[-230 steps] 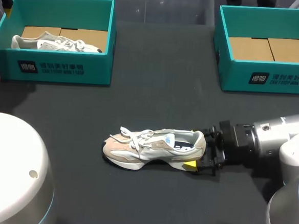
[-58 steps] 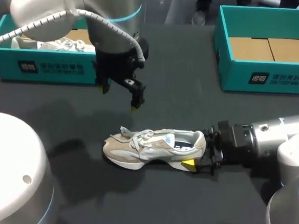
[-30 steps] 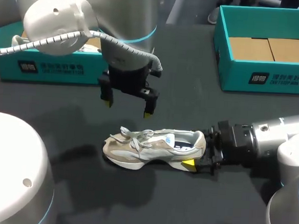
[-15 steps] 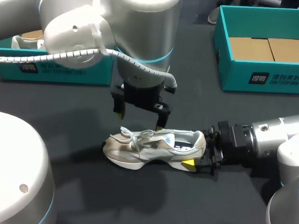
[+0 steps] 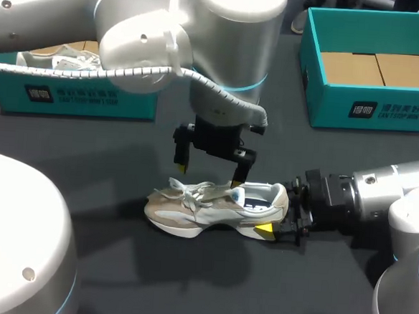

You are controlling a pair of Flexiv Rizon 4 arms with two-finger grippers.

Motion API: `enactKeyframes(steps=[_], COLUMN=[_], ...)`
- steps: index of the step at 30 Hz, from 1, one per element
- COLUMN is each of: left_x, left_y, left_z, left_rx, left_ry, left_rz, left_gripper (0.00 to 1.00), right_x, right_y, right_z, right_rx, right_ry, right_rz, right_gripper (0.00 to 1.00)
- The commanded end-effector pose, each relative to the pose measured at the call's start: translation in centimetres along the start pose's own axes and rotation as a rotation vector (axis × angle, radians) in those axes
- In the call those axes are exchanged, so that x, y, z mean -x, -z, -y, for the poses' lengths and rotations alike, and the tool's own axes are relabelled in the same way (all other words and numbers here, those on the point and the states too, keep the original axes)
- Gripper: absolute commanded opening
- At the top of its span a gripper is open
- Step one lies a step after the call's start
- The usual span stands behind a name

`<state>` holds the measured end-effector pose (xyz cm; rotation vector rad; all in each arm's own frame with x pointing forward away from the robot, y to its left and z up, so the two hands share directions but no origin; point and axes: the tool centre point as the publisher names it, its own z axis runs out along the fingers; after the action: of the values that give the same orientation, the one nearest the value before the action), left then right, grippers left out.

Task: Take the shoe out of the shoebox, open the shoe tongue, remove and reinsert the insole, then place the shoe into the shoebox

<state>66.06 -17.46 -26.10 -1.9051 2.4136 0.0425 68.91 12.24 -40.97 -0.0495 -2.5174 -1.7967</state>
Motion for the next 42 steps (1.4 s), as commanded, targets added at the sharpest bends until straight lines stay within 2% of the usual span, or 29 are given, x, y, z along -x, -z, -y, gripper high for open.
enactKeyframes(steps=[1,7,14,21,42], left_x=[-0.7,-1.1,-2.1,-3.1,-3.8], left_y=[-0.4,-1.5,-2.7,-3.6,-5.6], left_z=[0.0,1.0,1.6,1.6,1.1], left_rx=[-0.002,0.033,0.057,0.077,0.131], left_ry=[0.006,0.01,0.018,0.021,0.029], left_rz=[0.042,0.016,0.038,0.059,0.117], left_gripper=[1.0,1.0,1.0,1.0,1.0], right_x=[0.0,0.0,0.0,0.0,0.0], right_y=[-0.1,-0.1,-0.1,-0.1,-0.1], right_z=[0.0,0.0,0.0,0.0,0.0], right_rx=[-0.005,-0.005,-0.005,-0.005,-0.005], right_ry=[-0.001,-0.001,-0.001,-0.001,-0.001], right_rz=[0.001,0.001,0.001,0.001,0.001], right_gripper=[0.0,0.0,0.0,0.0,0.0])
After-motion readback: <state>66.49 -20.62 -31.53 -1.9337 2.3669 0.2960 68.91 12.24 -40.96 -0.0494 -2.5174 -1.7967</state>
